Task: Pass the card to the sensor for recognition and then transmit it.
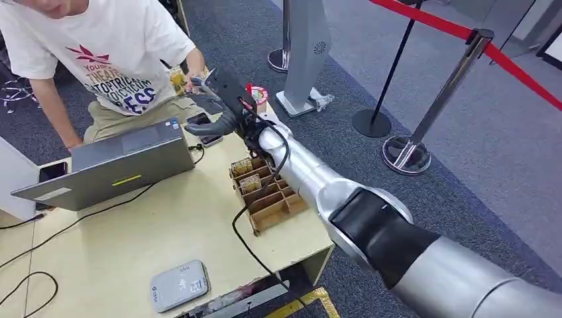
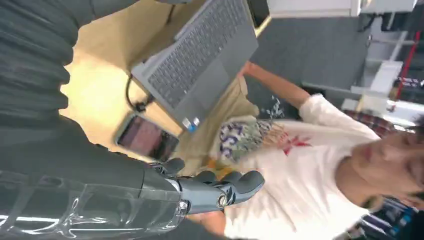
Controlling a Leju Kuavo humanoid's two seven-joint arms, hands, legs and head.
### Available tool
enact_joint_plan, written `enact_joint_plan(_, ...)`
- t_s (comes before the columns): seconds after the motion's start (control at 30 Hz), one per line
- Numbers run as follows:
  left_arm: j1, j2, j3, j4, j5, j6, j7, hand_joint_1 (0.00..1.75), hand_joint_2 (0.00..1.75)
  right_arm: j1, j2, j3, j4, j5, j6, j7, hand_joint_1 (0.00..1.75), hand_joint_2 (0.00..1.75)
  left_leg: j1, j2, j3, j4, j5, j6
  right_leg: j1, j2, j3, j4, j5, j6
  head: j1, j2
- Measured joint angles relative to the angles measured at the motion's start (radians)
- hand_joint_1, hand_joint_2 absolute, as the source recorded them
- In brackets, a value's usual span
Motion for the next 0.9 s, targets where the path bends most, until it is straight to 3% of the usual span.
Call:
enact_joint_plan(0.13,0.010,0.000,0.000,0.000,0.007,0.001,-0.011,0.00,0.00,0.056,-0.010,0.001,-0.142,0.145,-0.116,0.003,0.00,1.75,0.000,0.000,0.000,0.000,0.000,0.000,0.000,0.000,-0.001,0.000,0.000,0.000,0.000,0.000)
enact_joint_plan(0.4,0.018,-0.002,0.000,0.000,0.008,-0.003,-0.018,0.00,0.00,0.235,-0.063,-0.010,-0.433,0.431,-0.242,0.016,0.00,1.75,0.000,-0.001,-0.001,0.000,-0.001,0.000,0.000,-0.001,-0.001,0.000,0.000,0.000,0.001,0.000)
enact_joint_plan(0.6,0.022,-0.001,0.000,0.000,0.019,-0.010,-0.027,0.00,0.00,0.348,-0.092,-0.025,-0.536,0.597,-0.275,0.027,0.00,1.75,0.000,0.000,-0.001,0.000,-0.001,0.000,0.000,0.000,-0.001,0.000,0.000,0.000,0.000,0.000)
enact_joint_plan(0.9,0.024,0.002,0.005,0.000,0.034,-0.010,-0.027,0.00,0.00,0.458,-0.116,-0.025,-0.576,0.681,-0.296,0.039,0.00,1.75,0.000,0.000,-0.001,0.000,-0.001,0.000,0.000,-0.001,-0.001,0.000,0.000,0.000,0.000,0.000)
